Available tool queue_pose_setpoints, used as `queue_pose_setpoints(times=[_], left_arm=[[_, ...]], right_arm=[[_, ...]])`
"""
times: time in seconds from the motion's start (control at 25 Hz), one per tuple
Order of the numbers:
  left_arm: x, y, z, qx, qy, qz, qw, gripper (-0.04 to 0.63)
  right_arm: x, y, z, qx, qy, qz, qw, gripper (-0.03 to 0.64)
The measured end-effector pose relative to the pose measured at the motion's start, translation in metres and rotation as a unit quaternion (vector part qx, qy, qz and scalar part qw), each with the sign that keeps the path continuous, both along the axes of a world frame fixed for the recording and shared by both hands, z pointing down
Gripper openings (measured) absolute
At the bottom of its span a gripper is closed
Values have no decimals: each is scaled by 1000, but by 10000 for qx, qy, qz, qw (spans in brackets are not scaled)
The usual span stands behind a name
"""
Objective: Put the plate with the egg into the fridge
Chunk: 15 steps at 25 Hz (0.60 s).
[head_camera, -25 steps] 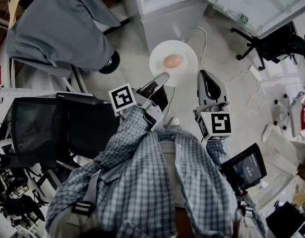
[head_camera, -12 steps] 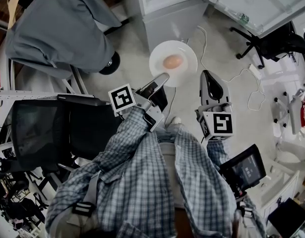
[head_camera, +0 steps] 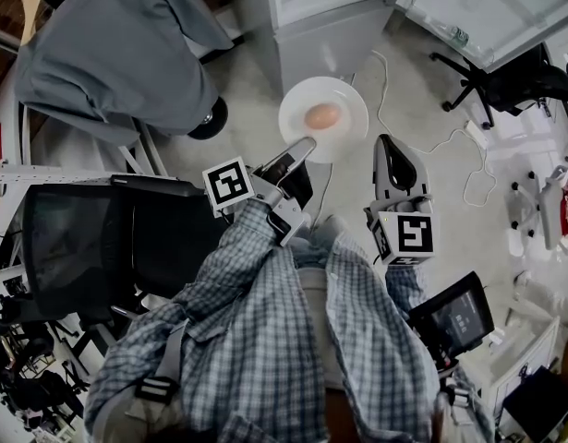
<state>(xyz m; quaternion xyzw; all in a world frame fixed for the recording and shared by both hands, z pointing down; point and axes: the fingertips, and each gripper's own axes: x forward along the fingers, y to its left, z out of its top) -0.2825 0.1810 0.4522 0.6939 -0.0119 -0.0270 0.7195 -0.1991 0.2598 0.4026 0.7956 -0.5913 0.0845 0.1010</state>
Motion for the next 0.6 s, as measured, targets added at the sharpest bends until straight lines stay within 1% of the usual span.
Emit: queue_pose_setpoints(times=[0.08,0.24,0.36,0.48,0.6], left_arm=[[-1,-1,0,-5,-4,1,10000,26],[0,-2,1,4,-21,20,10000,26],[1,-2,-1,10,-5,36,10000,26],[1,-1,-2,36,0,43,10000,26],[8,-4,-1,39,-26,11,10000,26]], right_arm=[[-2,-5,-6,203,17,-16,9998,6],[-4,-4,1,1,10,-32,10000,6],[-2,-7,-5,280,27,-15,9996,6],[0,-4,1,197,23,-43,9998,6],[8,-10,2,215,29,-114,9997,6]])
